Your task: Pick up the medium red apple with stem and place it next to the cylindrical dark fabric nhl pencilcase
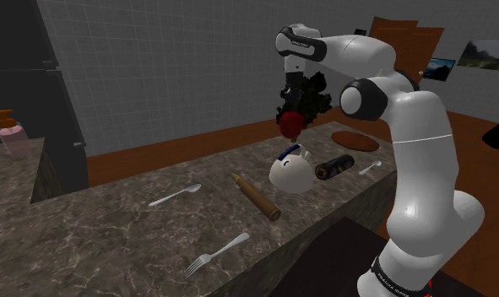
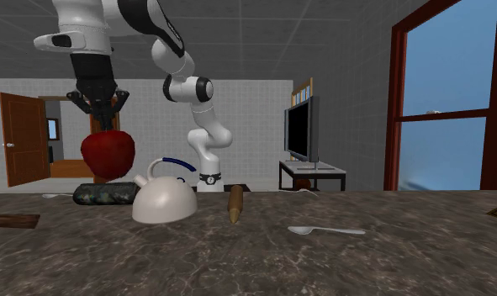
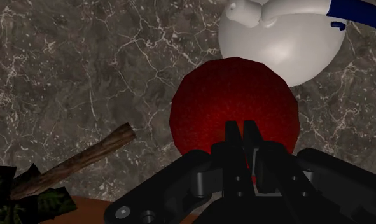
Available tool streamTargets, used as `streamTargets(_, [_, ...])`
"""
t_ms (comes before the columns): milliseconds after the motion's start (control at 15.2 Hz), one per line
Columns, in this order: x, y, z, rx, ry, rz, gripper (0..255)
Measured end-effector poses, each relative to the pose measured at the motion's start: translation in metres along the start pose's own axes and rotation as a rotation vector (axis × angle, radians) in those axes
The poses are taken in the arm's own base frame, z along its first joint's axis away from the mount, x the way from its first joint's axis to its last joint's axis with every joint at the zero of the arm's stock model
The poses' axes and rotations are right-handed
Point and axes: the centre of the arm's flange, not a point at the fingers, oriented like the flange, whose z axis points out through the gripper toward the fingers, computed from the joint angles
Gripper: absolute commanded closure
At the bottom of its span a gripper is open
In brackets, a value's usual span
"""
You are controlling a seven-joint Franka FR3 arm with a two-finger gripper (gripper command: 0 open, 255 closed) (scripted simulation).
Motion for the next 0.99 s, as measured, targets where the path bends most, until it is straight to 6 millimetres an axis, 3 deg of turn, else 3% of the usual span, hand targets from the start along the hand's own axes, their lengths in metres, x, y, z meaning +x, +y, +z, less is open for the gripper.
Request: streamTargets(990, [0.018, 0.007, 0.074, 0.0, 0.0, -0.001, 255])
